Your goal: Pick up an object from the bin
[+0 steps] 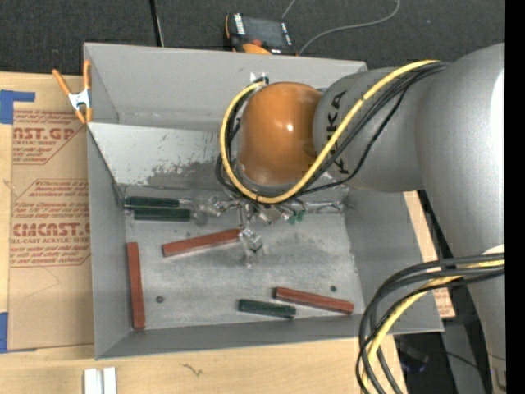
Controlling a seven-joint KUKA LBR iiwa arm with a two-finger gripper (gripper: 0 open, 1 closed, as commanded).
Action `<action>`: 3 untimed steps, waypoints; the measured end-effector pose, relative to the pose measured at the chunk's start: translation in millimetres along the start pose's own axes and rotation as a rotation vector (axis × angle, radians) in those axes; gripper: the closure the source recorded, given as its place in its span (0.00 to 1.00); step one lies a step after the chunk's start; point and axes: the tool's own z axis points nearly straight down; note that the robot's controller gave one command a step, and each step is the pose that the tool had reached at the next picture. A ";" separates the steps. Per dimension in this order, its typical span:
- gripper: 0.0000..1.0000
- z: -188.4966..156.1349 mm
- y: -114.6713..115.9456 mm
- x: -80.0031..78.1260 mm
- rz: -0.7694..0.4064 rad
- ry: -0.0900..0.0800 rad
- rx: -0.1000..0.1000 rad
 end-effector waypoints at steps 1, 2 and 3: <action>1.00 0.0 -0.1 0.1 0.000 0.000 0.000; 0.00 0.0 -0.3 0.2 0.000 0.000 0.000; 0.00 32.4 1.0 15.2 0.292 0.004 -0.001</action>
Offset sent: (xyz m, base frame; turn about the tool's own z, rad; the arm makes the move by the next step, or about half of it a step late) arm 0.0000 0.0000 0.0000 0.0000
